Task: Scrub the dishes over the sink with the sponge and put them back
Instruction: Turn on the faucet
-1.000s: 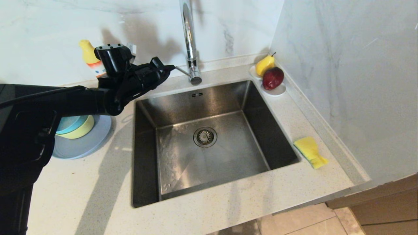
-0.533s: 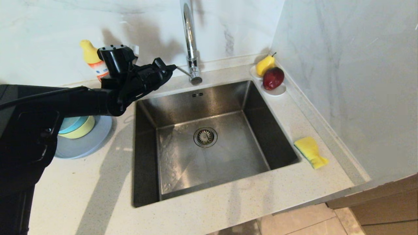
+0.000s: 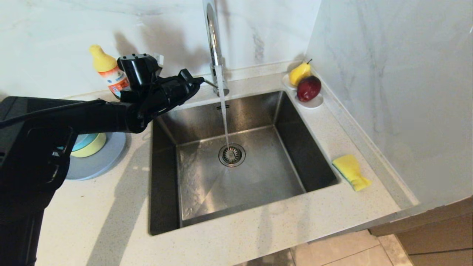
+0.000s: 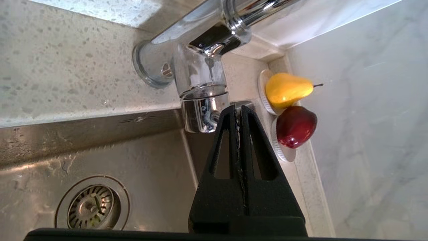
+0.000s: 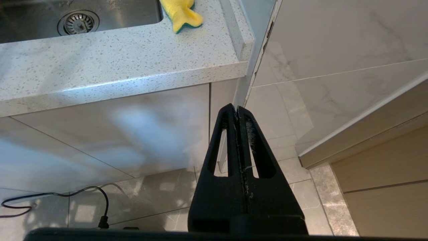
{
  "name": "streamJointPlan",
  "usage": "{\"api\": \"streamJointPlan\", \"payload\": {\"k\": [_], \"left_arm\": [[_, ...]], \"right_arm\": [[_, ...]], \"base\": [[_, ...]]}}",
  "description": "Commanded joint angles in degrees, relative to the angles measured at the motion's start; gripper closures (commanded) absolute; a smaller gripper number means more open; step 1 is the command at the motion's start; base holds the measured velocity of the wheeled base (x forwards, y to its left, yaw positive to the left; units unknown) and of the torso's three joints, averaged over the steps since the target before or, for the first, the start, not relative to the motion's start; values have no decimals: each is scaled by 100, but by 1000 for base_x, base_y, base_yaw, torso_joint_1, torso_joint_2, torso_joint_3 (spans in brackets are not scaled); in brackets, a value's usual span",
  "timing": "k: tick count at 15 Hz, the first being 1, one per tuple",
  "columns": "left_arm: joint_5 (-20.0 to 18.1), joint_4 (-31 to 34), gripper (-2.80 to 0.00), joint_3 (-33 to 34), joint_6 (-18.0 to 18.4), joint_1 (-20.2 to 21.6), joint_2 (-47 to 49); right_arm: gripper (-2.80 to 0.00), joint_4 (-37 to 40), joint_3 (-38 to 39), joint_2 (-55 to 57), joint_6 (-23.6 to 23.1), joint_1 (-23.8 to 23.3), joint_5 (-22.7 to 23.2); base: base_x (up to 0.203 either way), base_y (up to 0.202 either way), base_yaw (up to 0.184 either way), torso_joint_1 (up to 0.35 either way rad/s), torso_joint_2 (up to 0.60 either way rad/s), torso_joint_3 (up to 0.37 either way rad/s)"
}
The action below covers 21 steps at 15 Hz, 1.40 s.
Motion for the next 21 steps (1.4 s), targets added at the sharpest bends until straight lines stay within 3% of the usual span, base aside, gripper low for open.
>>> {"api": "streamJointPlan", "payload": {"k": [1, 14, 15, 18, 21], "left_arm": [[-7, -42, 0, 0, -30, 10, -49], [36, -14, 0, 202, 10, 83, -663], [71, 3, 0, 388, 84, 86, -872], [448, 188, 0, 1191, 843, 83, -1674], [713, 371, 0, 1930, 1235, 81, -2780]], "right_arm": [[0, -1, -3, 1, -1, 0, 1], [0, -1, -6, 1, -1, 0, 2], [0, -1, 2, 1, -1, 0, 1], [0, -1, -6, 1, -1, 0, 1], [0, -1, -6, 1, -1, 0, 8]], "base": [[0, 0, 0, 0, 0, 0], [0, 0, 0, 0, 0, 0], [0, 0, 0, 0, 0, 0], [0, 0, 0, 0, 0, 0], [0, 0, 0, 0, 0, 0]]}}
